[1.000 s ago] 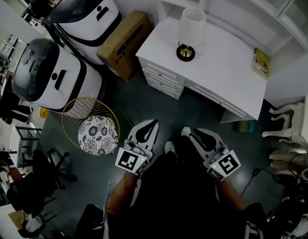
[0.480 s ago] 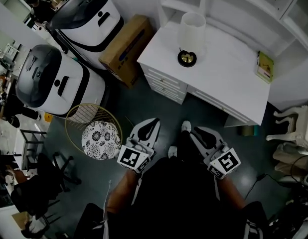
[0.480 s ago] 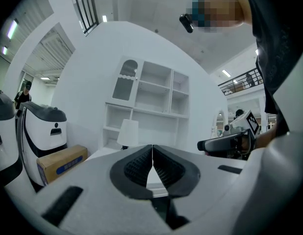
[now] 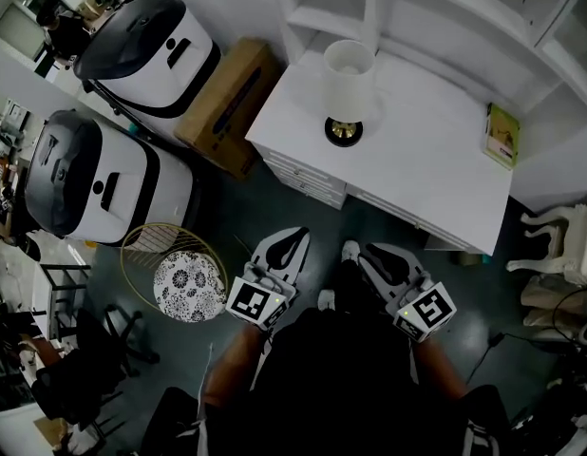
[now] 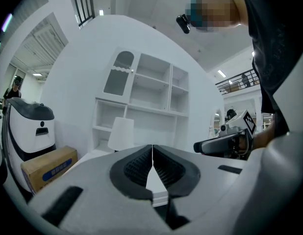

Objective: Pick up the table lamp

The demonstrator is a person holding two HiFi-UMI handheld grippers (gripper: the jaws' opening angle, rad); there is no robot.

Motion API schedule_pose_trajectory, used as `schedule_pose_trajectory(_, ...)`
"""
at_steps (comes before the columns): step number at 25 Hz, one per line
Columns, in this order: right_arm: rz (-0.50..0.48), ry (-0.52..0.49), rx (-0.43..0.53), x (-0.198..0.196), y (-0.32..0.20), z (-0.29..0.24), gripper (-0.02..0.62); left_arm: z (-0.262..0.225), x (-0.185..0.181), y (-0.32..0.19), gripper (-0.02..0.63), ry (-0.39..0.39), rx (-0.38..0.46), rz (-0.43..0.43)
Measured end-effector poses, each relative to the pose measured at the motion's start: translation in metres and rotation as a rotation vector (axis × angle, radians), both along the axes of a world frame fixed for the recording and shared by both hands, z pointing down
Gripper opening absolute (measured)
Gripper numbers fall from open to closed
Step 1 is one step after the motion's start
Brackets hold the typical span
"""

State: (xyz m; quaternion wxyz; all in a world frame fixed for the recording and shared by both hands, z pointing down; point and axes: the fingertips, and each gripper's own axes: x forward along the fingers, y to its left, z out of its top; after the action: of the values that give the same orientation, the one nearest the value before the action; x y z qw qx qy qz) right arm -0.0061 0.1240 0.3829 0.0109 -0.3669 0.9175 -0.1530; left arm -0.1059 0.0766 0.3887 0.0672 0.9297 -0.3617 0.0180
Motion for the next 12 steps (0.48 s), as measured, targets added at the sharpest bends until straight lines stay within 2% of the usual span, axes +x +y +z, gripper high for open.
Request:
schedule_pose_trajectory(4,0.005,0.015,-0.026,0.017,-0.033,0.009,0.092,0.003,0.015,-0.036,0.020,0.002,-0.017,0.012)
schedule_pose_trajectory(12,-0.009,0.009,-0.006,0.043,-0.093,0.013,0.092,0.006,0.032,-0.095,0.020,0.012,-0.045,-0.012)
